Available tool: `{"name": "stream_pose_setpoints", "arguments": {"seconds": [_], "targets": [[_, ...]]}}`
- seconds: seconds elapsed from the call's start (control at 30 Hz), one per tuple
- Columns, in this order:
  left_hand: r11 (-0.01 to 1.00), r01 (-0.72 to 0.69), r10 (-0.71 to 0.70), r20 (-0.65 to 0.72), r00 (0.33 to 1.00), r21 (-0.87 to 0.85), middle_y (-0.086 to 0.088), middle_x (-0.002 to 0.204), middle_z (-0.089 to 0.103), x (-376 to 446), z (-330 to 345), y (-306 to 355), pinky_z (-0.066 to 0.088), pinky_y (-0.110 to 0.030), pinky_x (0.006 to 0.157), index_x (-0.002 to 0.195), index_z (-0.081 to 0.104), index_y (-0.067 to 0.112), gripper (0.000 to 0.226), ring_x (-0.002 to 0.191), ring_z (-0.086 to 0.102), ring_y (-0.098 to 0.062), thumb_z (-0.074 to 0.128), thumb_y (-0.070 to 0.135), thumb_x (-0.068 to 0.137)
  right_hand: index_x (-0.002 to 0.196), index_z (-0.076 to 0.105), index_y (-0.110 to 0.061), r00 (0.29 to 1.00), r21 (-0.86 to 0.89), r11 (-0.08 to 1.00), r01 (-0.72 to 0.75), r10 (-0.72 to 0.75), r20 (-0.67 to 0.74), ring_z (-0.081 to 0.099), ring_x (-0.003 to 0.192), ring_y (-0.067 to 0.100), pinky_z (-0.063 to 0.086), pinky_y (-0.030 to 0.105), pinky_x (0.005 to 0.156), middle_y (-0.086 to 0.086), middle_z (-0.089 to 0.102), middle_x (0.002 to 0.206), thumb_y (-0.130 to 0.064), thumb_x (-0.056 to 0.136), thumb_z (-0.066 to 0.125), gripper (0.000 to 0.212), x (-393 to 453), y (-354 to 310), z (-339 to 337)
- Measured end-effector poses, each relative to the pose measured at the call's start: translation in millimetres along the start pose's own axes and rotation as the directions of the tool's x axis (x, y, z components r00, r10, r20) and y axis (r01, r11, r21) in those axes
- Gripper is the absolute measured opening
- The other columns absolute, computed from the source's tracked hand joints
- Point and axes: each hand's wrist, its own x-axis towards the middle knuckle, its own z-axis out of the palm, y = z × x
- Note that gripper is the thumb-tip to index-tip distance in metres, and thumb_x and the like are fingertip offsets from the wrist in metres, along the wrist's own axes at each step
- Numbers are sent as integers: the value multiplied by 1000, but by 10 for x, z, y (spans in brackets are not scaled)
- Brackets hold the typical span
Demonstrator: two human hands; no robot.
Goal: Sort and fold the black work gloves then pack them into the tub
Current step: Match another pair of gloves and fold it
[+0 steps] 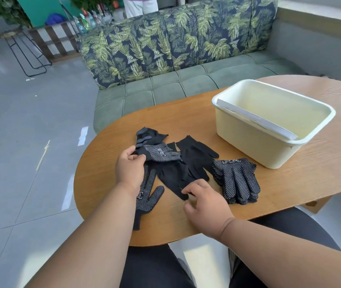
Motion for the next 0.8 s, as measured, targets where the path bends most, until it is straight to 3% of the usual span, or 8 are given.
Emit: {"name": "stream_pose_setpoints", "arguments": {"seconds": [0.1, 0.2, 0.3, 0.37, 0.43, 0.53, 0.7, 0.8], "targets": [[953, 24, -25, 3, 1000, -303, 1, 92, 60, -101, -205, 99, 55, -28, 88, 136, 60, 18, 46, 90, 66, -14, 67, 0, 94, 115, 66, -34, 1000, -7, 1000, -2, 2, 3, 59, 80, 5, 54, 30, 78, -16, 53, 127, -33, 90, 61, 25, -5, -11, -18], [909, -27, 2, -61, 998, -416, 5, 83, 49, -251, -463, 293, 56, -25, 85, 140, 54, 14, 50, 81, 60, -5, 58, -9, 96, 116, 66, -35, 1000, -13, 1000, -8, 8, 23, 62, 87, 8, 55, 31, 81, -16, 53, 127, -33, 91, 60, 25, -19, -40, -41], [926, -122, 80, -128, 988, -358, 7, 83, 52, -380, -735, 442, 55, -28, 82, 137, 53, 24, 55, 78, 62, -3, 59, -6, 91, 115, 67, -36, 999, -7, 1000, -8, 8, 46, 63, 93, 8, 55, 32, 86, -16, 53, 126, -33, 91, 60, 25, -32, -63, -74], [961, -189, 159, -157, 975, -200, 6, 94, 59, -506, -888, 522, 55, -33, 85, 135, 51, 37, 60, 81, 65, -8, 63, 5, 85, 114, 67, -36, 998, 24, 1000, -16, 15, 54, 63, 95, 8, 54, 31, 89, -16, 53, 124, -33, 92, 61, 23, -49, -73, -104], [965, -262, 263, -142, 954, 22, 9, 105, 62, -709, -935, 570, 52, -24, 82, 139, 48, 42, 65, 82, 63, -7, 65, 8, 86, 112, 68, -36, 998, 62, 998, -32, 29, 61, 62, 96, 7, 52, 30, 92, -16, 54, 122, -34, 92, 62, 21, -72, -75, -108], [911, -358, 357, 40, 933, 206, 17, 114, 58, -1097, -757, 456, 49, -12, 78, 144, 46, 43, 67, 87, 62, -4, 65, 6, 92, 103, 70, -35, 996, 179, 981, -81, 71, 62, 61, 96, 4, 49, 29, 94, -14, 57, 112, -36, 94, 62, 12, -111, -89, -76], [839, -411, 205, 491, 846, 358, 25, 118, 55, -1534, -315, -179, 56, -30, 97, 146, 45, 50, 69, 100, 63, 1, 66, 14, 91, 81, 68, -20, 973, 344, 910, -230, 204, 110, 62, 84, 21, 49, 40, 85, -2, 68, 80, -38, 103, 54, 32, -171, -175, -199], [862, -388, 149, 570, 808, 326, 22, 118, 61, -1612, -280, -329, 54, -32, 101, 140, 57, 41, 57, 106, 63, 3, 69, 21, 88, 86, 70, -22, 966, 244, 937, -251, 227, 126, 64, 81, 21, 54, 37, 82, -3, 71, 79, -42, 101, 57, 28, -188, -176, -242]]}}
